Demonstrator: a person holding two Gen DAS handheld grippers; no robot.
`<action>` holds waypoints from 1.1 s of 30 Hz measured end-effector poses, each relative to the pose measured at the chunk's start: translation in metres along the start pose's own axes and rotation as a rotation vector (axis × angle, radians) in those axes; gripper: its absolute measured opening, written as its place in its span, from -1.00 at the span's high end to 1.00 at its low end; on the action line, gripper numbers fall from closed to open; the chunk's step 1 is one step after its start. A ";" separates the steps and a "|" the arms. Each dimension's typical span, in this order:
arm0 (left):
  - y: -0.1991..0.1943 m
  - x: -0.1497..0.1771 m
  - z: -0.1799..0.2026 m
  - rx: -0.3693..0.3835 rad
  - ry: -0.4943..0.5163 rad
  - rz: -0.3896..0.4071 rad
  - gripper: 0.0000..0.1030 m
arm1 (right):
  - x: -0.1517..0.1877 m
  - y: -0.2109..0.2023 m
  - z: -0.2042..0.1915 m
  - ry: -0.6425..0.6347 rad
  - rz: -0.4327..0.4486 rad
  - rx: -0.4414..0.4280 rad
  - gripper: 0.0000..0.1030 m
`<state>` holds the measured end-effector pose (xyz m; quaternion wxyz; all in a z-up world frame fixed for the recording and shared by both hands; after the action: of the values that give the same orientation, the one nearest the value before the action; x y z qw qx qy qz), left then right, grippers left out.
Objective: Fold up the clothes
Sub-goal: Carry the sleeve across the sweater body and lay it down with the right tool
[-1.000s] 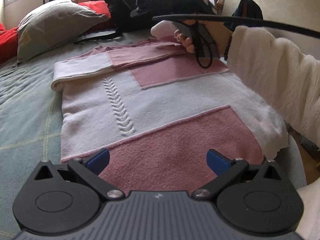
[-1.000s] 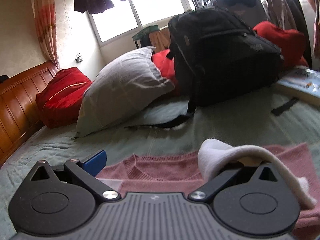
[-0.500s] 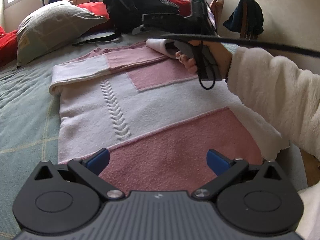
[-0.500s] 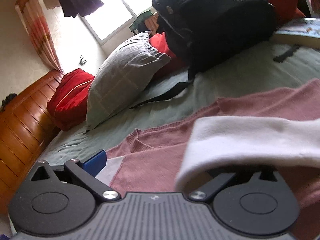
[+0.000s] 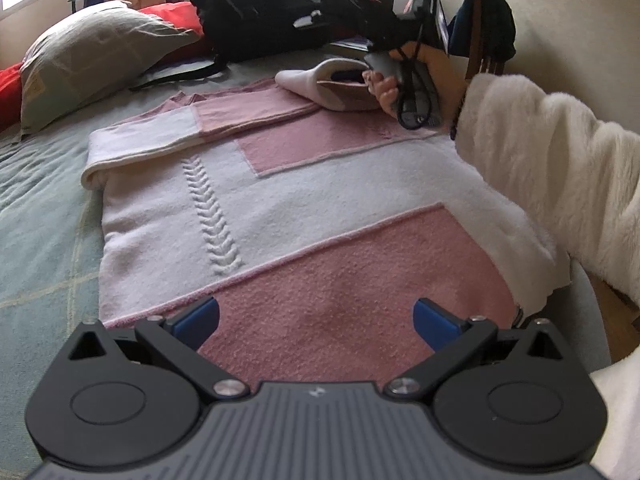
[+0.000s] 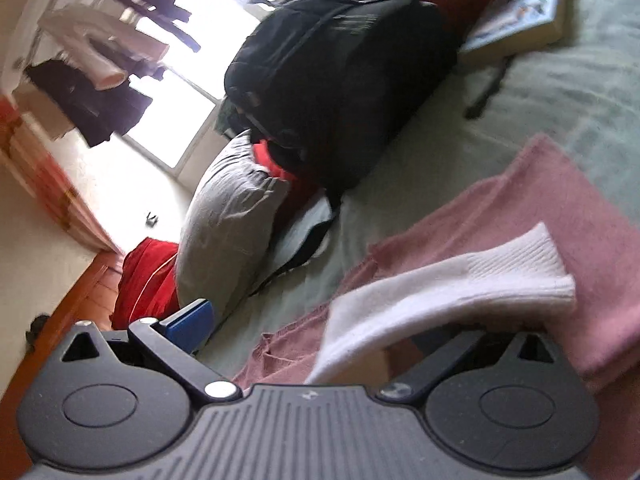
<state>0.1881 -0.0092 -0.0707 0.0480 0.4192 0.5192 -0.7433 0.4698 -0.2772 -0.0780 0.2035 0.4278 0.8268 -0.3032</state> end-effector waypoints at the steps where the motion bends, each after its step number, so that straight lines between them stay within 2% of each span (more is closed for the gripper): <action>1: 0.000 0.000 0.000 0.000 -0.001 0.001 -0.99 | 0.000 0.002 -0.007 -0.022 -0.005 -0.016 -1.00; 9: 0.000 0.002 -0.002 0.008 -0.011 0.002 -0.99 | 0.019 0.032 -0.070 -0.160 -0.113 -0.143 -1.00; 14: -0.002 0.004 -0.006 -0.005 -0.024 0.007 -0.99 | 0.042 0.050 -0.092 -0.239 -0.225 -0.165 -1.00; 22: -0.002 0.005 -0.006 -0.004 -0.033 0.015 -0.99 | 0.054 0.042 -0.097 -0.301 -0.288 -0.151 -1.00; 27: -0.004 0.007 -0.002 0.006 -0.031 0.014 -0.99 | 0.071 0.063 -0.109 -0.370 -0.396 -0.083 -1.00; 30: -0.005 0.008 -0.004 -0.004 -0.037 0.013 -0.99 | 0.085 0.071 -0.102 -0.353 -0.437 -0.068 -1.00; 33: -0.004 0.009 -0.006 -0.007 -0.044 0.011 -0.99 | 0.083 0.065 -0.098 -0.329 -0.417 -0.078 -1.00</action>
<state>0.1834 0.0011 -0.0744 0.0649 0.4057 0.5182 -0.7501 0.4708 -0.1336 -0.0771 0.2845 0.1849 0.8640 -0.3720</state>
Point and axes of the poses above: each gripper's, at about its wrist camera, not at the fingertips, and y roughly the way its jaws point, z to its right, x to its underside, the point moved 4 cm from there along y, roughly the way its jaws point, and after that the axes turned 2 degrees about -y, right-handed, at the moved point
